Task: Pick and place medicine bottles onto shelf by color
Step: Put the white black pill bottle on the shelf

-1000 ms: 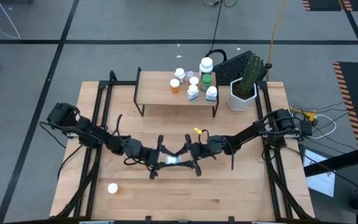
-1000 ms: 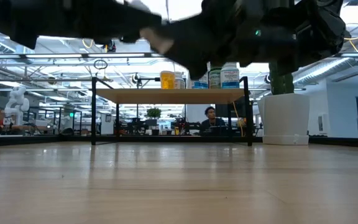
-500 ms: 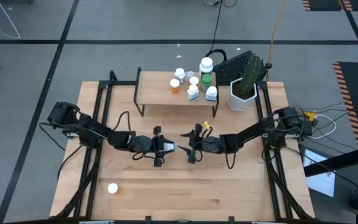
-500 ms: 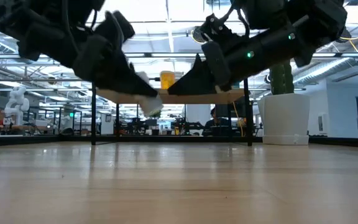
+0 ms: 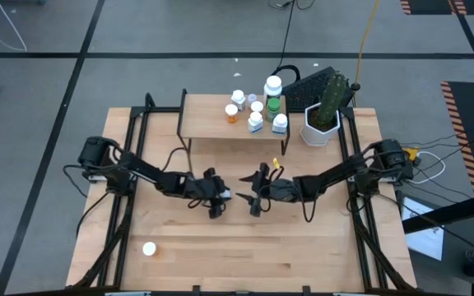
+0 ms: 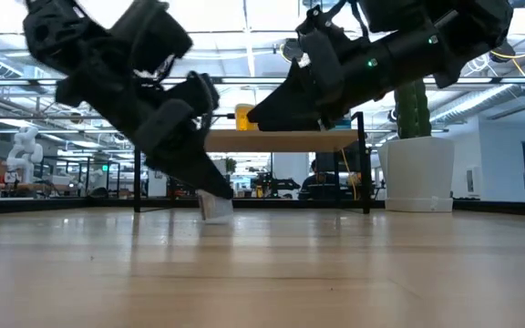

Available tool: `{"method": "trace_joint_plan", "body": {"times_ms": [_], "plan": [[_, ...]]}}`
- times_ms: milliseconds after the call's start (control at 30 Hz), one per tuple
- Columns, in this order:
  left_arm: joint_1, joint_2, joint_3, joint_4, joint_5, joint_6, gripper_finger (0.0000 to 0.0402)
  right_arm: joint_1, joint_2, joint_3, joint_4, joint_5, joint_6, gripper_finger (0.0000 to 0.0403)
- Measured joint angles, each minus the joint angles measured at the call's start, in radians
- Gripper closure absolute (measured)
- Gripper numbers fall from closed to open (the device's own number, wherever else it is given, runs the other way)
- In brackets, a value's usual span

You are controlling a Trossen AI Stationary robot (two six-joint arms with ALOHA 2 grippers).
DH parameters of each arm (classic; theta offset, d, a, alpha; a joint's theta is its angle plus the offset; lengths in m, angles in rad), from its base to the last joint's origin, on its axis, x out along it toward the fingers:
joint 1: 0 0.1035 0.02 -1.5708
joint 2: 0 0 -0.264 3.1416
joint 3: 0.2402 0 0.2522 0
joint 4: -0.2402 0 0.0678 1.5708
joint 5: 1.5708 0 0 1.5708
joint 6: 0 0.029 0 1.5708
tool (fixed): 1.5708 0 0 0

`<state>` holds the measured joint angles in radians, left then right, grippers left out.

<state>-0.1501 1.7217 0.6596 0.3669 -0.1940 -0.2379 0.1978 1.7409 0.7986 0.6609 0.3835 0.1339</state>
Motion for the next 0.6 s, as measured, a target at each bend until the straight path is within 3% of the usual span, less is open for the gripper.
{"method": "trace_joint_plan", "body": {"times_ms": [133,433,600], "plan": [[0.000,0.054,0.098,-0.135,0.024,0.000,0.0233,-0.032,0.019,0.001,0.022,-0.131,0.067,0.0161],[-0.020,0.076,0.158,-0.189,0.091,0.064,0.0228,-0.040,0.075,0.000,0.031,-0.128,0.052,0.0161],[-0.032,0.084,0.150,-0.204,0.098,0.079,0.0182,-0.040,0.076,0.000,0.051,-0.189,0.032,0.0161]]}}
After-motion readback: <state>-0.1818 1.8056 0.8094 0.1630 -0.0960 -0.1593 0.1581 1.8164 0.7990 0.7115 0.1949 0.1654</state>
